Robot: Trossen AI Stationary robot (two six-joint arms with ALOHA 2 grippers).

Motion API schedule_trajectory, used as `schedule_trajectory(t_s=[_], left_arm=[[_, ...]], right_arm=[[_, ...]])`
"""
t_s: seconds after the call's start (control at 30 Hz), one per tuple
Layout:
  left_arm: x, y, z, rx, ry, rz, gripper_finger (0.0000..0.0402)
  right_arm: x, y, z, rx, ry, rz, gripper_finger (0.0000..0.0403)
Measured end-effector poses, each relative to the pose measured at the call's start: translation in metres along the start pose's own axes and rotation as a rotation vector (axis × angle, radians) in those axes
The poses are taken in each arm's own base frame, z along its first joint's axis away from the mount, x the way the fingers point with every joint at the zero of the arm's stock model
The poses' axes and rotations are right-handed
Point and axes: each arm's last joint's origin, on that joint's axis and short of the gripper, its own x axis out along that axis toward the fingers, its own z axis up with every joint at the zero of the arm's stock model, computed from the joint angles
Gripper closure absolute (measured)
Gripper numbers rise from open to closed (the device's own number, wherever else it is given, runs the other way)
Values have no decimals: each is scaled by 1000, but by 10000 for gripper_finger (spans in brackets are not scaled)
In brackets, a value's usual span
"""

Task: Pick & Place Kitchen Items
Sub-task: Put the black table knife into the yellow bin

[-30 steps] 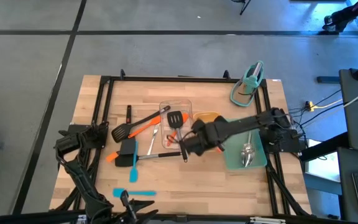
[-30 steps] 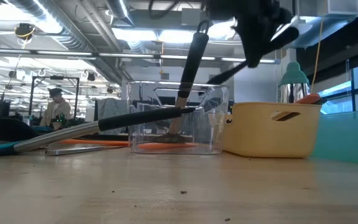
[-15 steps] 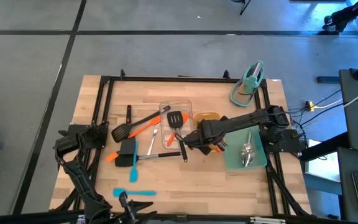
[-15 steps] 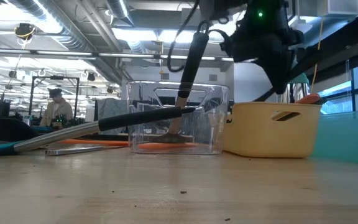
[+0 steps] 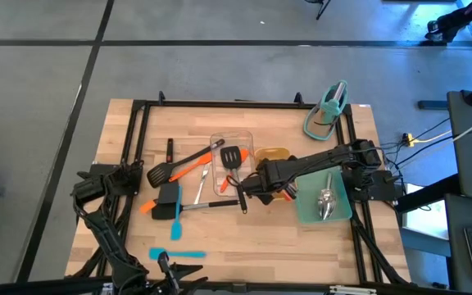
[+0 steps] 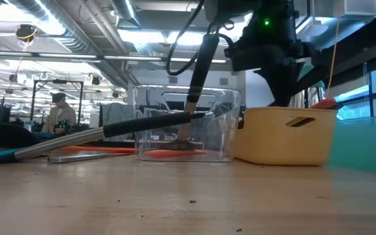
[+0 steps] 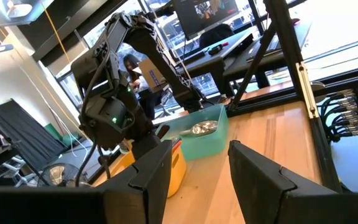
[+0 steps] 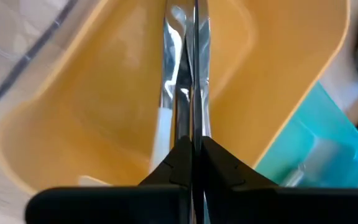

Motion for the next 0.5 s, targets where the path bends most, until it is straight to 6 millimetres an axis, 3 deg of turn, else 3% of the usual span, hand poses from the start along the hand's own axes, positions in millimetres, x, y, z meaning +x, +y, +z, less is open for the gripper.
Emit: schedule_trajectory(t_s=[0.5], left_arm=[[0,0,0,0,0,-1,247]], right_arm=[[19,5,12,7,26,-46,387]])
